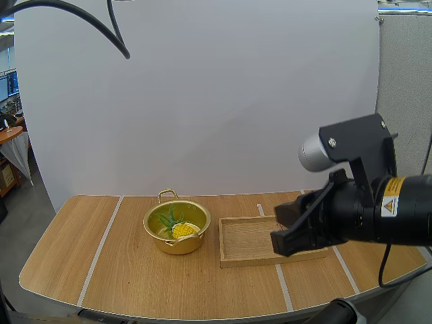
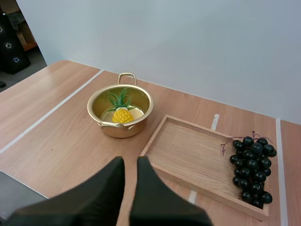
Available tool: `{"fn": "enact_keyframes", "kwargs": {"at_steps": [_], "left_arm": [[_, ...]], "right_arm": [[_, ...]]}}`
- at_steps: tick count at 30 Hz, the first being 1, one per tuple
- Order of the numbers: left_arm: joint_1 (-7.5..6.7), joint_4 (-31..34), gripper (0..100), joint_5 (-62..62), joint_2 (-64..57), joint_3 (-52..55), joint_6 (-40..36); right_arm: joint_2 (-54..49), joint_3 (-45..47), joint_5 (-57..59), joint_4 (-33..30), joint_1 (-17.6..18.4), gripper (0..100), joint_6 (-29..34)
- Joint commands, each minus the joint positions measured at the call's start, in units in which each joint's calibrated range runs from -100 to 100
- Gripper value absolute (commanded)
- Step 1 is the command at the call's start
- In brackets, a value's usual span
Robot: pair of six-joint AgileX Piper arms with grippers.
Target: Open the pot, put the pineapple inside, and close it
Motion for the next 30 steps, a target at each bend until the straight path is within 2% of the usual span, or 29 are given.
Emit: {"fn": "enact_keyframes", "kwargs": {"at_steps": [1, 30], "left_arm": [[-0.11, -0.1, 0, -2.1, 0.0, -0.4, -0.6], [-0.11, -0.1, 0, -2.1, 0.0, -0.4, -0.6]], "right_arm": [[-4.1, 2.8, 0.8, 0.1, -1.6, 0, 0.0], [-5.3, 2.8, 0.8, 0.4, -1.6, 0, 0.0]]}}
